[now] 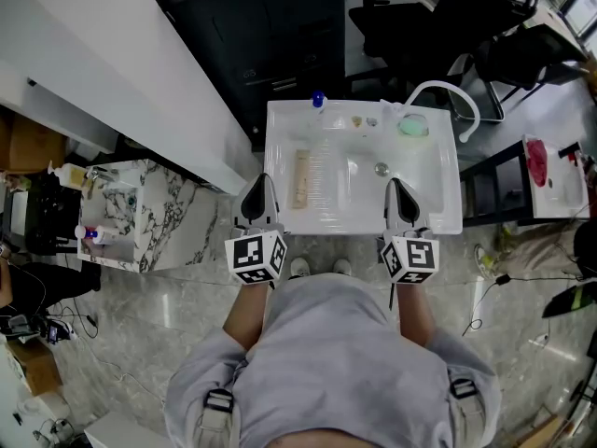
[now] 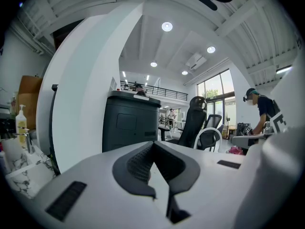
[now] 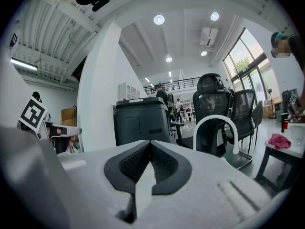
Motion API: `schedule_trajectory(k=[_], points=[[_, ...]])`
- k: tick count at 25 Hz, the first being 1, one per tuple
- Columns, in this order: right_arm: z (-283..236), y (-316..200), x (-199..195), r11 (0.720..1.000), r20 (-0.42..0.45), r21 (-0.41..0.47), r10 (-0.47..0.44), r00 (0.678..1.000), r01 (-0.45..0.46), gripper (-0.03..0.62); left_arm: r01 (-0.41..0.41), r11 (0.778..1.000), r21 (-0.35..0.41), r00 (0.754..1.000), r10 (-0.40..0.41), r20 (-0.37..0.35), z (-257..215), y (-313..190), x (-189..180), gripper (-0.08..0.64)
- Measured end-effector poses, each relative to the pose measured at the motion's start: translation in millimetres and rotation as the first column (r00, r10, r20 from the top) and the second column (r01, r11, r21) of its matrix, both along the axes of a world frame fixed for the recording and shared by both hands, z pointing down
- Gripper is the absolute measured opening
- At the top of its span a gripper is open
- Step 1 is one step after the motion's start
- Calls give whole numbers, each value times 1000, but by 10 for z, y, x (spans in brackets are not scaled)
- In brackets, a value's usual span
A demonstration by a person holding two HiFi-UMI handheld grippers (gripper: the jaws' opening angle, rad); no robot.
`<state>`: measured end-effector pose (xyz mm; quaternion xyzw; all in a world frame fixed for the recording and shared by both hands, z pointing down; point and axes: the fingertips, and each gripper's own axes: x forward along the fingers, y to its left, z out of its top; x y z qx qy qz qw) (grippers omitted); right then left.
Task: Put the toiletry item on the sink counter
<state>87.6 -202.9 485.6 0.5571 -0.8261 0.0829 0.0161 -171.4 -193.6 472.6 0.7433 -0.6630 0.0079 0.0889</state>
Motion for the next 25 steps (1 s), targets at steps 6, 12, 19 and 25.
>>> schedule_trajectory(k=[6,12,19,25], points=[[-20,1,22,1000,-15,14,9,1000,-9,2,-5,1000,5,1000,5,2,-15,-13,20,6],[-30,-12,54,1000,-13,14,16,1000,-16,2,-14,1000,4,1000,14,6,-14,-27,57,6],[-24,-31,56,1000,-8,11,14,1000,-14,2,-15,1000,6,1000,15,8,-14,-37,66,6],[-20,-50,56,1000,-5,6,15,1000,-15,2,-9,1000,3,1000,9,6,-9,-48,50,6]])
